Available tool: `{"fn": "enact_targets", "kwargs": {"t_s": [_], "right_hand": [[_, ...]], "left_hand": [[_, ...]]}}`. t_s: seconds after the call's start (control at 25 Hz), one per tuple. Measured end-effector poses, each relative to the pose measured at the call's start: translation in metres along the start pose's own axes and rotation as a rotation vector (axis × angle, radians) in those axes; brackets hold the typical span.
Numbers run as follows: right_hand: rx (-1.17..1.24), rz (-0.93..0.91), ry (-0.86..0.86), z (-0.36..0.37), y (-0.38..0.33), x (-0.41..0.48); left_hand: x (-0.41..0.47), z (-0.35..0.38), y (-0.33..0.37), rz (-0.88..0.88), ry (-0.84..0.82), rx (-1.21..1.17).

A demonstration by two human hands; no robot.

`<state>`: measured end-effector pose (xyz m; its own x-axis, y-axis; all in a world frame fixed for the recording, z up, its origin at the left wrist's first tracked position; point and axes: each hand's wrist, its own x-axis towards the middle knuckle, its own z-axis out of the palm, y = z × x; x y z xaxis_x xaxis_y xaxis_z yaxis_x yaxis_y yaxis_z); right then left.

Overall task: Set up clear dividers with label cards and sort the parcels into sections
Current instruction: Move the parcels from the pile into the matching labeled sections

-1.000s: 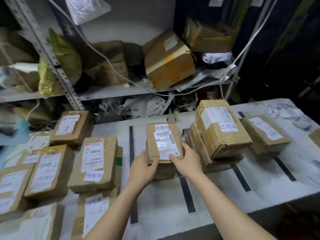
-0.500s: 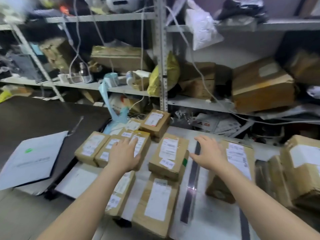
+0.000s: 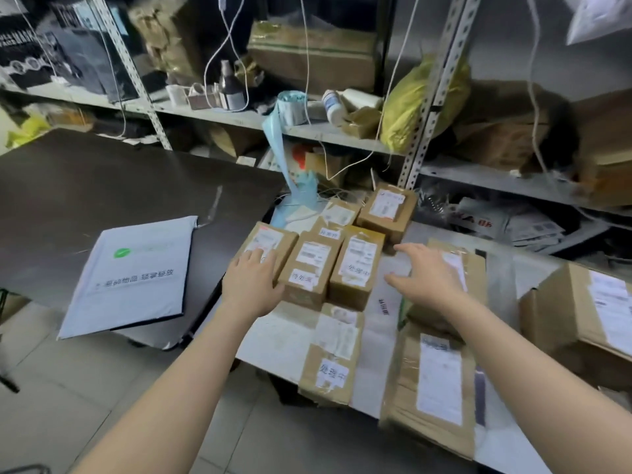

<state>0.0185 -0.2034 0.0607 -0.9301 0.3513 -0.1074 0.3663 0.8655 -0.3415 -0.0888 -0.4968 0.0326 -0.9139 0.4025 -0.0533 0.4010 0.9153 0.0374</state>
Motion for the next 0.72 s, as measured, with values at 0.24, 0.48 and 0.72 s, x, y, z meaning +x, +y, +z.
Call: {"fn": "enact_targets", "kwargs": {"t_s": [0.24, 0.48, 0.72], "right_hand": [[0.172, 0.073, -0.06, 0.047, -0.054, 0.029], [0.601, 0.281, -0.079, 0.114, -0.085, 0.05], [0.532, 0.407, 0.028, 0.165, -0.106, 0.064]], "left_hand": [[0.032, 0.032, -0.042, -0.075, -0.094, -0.262], [0.064, 0.065, -0.027, -0.207, -0.193, -0.697], [0.099, 0.104, -0.015, -0.215, -0.242, -0.76]]}}
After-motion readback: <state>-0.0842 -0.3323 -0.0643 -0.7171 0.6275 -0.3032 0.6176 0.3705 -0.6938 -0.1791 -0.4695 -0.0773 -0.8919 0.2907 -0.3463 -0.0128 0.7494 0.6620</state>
